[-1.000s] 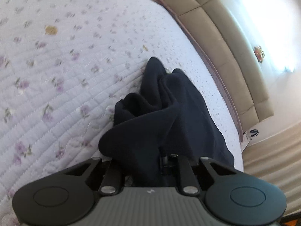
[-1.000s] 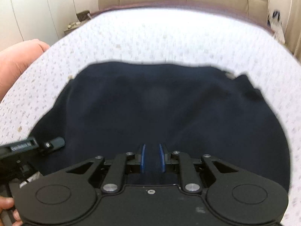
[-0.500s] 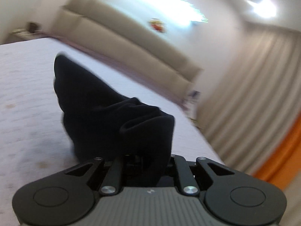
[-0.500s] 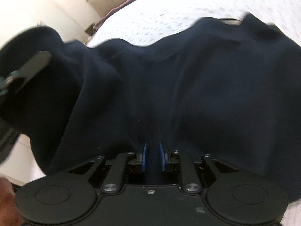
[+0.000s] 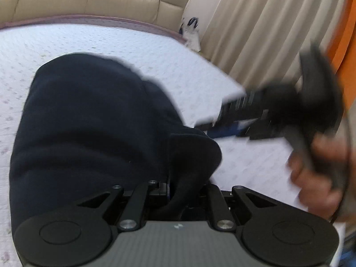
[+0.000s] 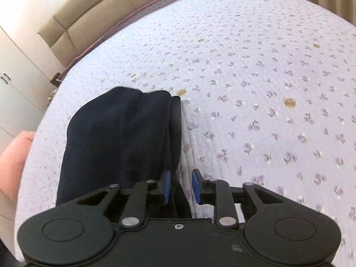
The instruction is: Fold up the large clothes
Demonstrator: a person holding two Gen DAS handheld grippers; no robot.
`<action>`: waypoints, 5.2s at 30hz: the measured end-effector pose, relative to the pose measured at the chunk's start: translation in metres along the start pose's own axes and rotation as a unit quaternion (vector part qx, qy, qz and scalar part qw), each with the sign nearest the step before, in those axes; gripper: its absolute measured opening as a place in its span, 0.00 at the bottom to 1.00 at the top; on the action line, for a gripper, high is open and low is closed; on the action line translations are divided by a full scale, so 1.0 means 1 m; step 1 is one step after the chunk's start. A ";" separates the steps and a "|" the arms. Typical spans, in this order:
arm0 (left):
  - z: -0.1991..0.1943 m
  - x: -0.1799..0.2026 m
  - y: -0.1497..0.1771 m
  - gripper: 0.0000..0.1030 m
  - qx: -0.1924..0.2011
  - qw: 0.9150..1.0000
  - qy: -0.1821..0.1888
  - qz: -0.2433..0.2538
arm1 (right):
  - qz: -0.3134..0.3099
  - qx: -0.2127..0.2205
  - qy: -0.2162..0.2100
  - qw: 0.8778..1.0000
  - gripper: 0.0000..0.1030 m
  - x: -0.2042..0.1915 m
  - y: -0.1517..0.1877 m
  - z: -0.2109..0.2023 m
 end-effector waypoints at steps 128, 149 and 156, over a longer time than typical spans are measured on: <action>-0.068 -0.044 0.037 0.25 -0.050 0.996 0.024 -0.063 | -0.204 -0.086 0.084 0.971 0.12 -0.060 0.089 0.007; -0.025 -0.072 -0.017 0.40 -0.022 0.996 -0.024 -0.088 | -0.218 0.049 0.047 0.974 0.03 -0.101 0.004 0.052; -0.049 -0.086 -0.017 0.40 -0.009 0.992 -0.031 -0.120 | -0.222 0.021 0.063 0.973 0.00 -0.073 0.029 0.030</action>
Point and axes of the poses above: each gripper's, at about its wrist camera, not at the fingertips, and z roughly the way its jaws point, x to its right, y to its underside, the point moved 7 cm from there along z, roughly the way its jaws point, and after that the axes turned 2 degrees about y, right-handed, at the moved point
